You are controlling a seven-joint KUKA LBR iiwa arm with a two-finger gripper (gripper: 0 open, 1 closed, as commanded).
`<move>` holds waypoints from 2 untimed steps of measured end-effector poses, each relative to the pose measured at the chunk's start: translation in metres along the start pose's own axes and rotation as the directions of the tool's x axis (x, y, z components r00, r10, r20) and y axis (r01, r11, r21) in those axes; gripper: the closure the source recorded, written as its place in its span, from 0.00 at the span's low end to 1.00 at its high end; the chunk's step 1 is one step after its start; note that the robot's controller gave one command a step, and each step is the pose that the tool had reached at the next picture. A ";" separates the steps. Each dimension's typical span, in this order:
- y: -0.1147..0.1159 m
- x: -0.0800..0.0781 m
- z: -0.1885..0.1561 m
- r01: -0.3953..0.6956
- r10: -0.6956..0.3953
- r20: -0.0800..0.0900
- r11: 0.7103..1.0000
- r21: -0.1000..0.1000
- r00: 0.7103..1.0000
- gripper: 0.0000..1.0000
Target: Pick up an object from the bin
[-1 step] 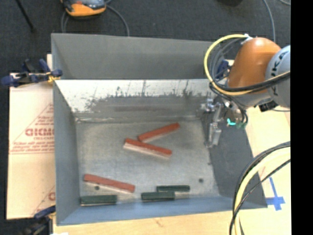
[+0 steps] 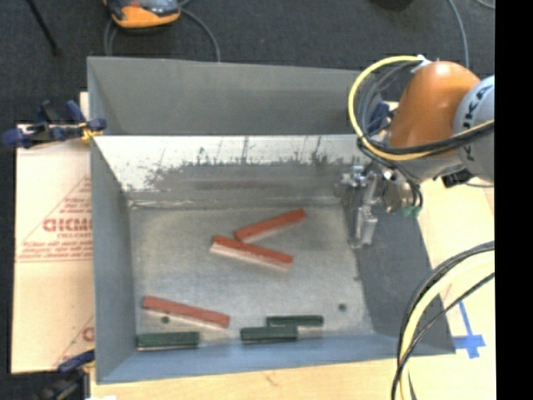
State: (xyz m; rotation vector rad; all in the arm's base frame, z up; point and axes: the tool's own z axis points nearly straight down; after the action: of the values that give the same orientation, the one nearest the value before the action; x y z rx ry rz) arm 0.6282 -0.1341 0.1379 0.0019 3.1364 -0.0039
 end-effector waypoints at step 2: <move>0.078 -0.017 0.038 0.022 -0.022 -0.002 1.000 -0.001 1.000 0.00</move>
Offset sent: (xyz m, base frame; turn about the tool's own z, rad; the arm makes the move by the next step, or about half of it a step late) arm 0.0180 0.0767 -0.0181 -0.0562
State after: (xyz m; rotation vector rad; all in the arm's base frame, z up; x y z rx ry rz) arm 0.6457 -0.0565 0.0995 -0.0321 3.1381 -0.0025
